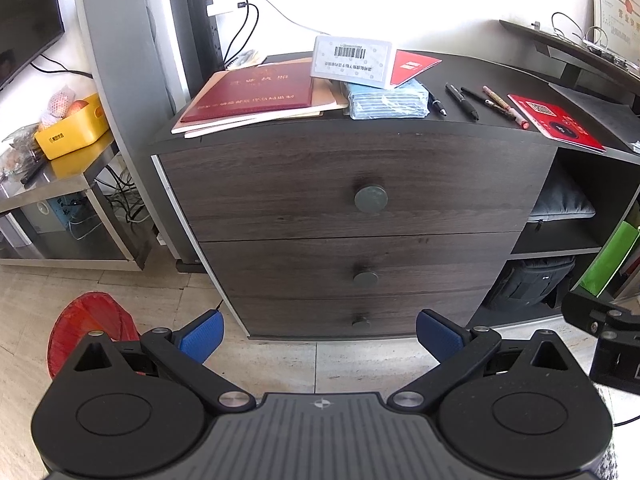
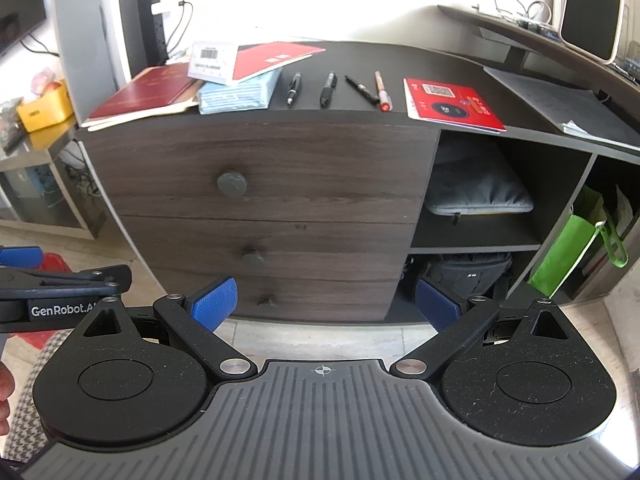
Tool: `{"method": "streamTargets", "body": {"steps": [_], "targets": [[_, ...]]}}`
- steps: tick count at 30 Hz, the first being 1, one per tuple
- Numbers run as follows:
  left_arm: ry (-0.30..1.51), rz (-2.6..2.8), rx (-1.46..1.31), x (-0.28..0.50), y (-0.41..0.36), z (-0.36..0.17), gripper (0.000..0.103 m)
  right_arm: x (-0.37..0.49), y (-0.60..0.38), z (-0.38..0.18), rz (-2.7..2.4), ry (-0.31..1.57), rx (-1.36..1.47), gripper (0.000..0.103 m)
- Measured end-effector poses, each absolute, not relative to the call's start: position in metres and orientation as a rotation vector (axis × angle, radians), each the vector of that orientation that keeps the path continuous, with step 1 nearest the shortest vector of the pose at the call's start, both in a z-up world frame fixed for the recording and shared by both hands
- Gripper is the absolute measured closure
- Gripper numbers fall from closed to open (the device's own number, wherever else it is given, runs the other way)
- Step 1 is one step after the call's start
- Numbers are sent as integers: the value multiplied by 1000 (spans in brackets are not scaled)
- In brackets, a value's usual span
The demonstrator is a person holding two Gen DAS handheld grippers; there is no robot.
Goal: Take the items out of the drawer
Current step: 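Move the left gripper toward the round knob of the top drawer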
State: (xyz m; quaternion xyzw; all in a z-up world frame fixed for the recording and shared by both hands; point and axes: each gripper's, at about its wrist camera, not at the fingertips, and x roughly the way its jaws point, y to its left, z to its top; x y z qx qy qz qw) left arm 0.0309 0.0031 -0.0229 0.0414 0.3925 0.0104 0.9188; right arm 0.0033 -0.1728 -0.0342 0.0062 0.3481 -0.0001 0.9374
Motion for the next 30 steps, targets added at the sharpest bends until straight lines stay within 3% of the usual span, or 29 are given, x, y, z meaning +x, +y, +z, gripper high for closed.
{"method": "streamTargets", "body": {"steps": [30], "targets": [[837, 4, 48, 97, -5, -54, 2, 74, -199, -53, -47, 756, -7, 4]]}}
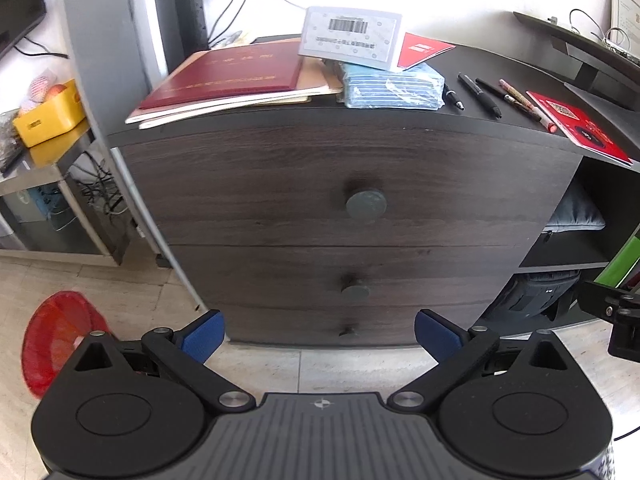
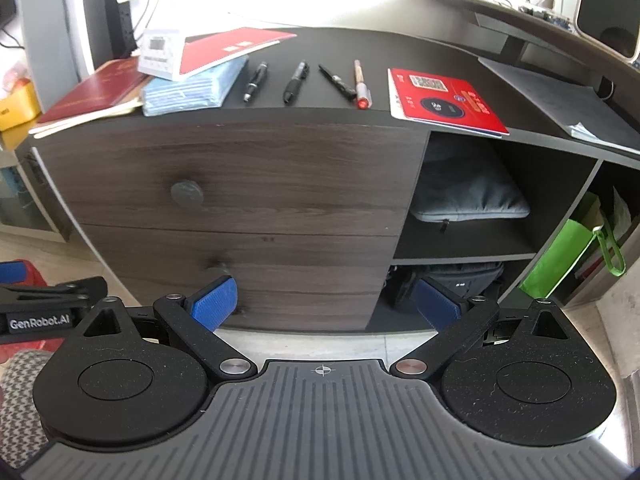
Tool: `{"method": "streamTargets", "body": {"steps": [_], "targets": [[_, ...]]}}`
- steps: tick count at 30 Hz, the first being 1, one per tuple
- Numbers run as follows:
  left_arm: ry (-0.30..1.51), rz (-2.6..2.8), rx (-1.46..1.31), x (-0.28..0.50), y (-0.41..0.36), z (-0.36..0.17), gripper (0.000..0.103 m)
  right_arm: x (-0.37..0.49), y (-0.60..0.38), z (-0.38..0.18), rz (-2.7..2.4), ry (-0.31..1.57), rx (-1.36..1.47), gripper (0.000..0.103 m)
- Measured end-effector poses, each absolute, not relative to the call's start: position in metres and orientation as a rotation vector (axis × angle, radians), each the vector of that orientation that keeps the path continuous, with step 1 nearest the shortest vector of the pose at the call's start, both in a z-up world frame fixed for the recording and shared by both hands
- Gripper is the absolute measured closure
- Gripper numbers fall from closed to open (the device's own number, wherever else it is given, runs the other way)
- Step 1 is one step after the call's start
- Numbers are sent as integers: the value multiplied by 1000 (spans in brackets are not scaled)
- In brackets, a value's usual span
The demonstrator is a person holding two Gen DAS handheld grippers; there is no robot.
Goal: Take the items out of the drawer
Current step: 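Move the left gripper toward the round knob of the top drawer, then close the left gripper on the top drawer's round knob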
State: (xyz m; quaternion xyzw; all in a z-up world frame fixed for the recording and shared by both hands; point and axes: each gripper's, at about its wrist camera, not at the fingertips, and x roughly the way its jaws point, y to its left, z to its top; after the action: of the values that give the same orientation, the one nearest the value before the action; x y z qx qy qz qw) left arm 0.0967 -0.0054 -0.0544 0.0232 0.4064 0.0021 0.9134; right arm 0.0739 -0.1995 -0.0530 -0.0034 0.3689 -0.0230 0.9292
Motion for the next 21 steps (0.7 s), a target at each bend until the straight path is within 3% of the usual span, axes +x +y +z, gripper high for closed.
{"method": "streamTargets", "body": {"steps": [2, 6, 16, 18, 21], "targets": [[831, 1, 55, 105, -8, -58, 3, 83, -204, -57, -56, 757, -11, 4], [815, -18, 51, 130, -9, -69, 16, 104, -217, -64, -64, 754, -7, 4], [789, -46, -37, 203, -17, -86, 22, 168, -258, -85, -86, 792, -8, 4], [809, -52, -49, 218, -20, -92, 31, 179, -264, -89, -88, 797, -7, 4], [842, -61, -48, 235, -25, -102, 34, 195, -273, -95, -88, 807, 0, 4]]}}
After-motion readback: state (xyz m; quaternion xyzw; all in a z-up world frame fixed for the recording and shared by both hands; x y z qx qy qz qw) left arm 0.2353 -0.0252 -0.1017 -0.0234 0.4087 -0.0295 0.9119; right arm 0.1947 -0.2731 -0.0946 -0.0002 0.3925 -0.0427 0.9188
